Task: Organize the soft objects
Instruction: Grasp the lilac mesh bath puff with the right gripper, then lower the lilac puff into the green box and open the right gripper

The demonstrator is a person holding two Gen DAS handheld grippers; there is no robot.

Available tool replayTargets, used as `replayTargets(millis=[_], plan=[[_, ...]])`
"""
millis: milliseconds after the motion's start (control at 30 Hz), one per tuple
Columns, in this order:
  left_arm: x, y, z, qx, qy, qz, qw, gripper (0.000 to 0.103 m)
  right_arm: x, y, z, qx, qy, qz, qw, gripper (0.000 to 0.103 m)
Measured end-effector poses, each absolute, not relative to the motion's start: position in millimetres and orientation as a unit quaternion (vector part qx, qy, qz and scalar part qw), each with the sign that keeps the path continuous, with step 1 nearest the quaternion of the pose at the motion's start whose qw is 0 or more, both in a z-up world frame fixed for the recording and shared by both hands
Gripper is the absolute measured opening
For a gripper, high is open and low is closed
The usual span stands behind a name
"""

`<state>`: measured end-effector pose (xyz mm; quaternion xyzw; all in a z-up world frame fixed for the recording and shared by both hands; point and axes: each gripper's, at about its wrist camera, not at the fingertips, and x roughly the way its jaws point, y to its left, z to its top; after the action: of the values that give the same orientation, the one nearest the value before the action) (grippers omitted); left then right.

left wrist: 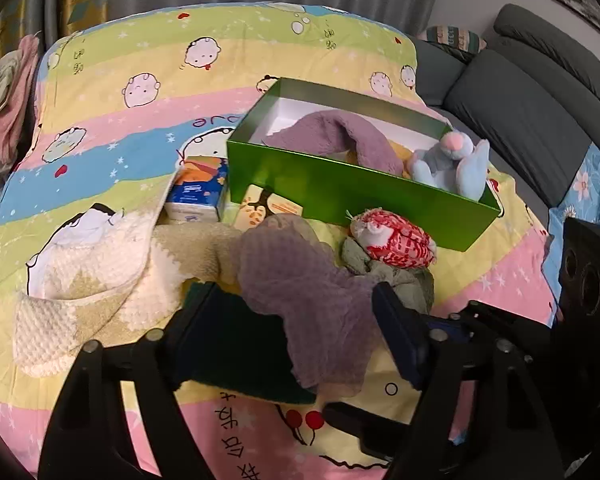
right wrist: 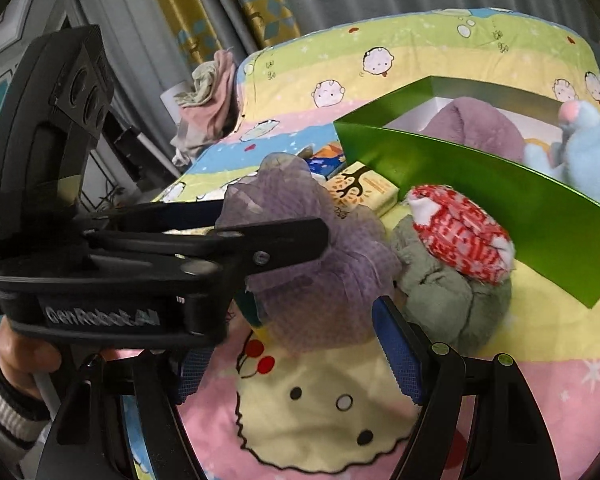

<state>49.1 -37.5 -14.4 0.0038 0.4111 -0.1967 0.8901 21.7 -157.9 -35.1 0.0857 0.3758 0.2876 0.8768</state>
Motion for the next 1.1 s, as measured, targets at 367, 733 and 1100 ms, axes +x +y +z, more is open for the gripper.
replayTargets(millis=[367, 733, 1100], plan=[[53, -42, -18, -0.017, 0.418, -0.218, 0.882, 0.018, 24, -168, -35, 0.096, 0.37, 0.257, 0.888, 0.015], [35, -37, 17, -0.044, 0.369, -0.255, 0.893, 0.014, 5, -189, 6, 0.123, 0.295, 0.259, 0.912, 0.007], [45, -49, 63, -0.062, 0.34, -0.293, 0.891, 0.014, 12, -220, 18, 0.173, 0.31, 0.261, 0.898, 0.062]])
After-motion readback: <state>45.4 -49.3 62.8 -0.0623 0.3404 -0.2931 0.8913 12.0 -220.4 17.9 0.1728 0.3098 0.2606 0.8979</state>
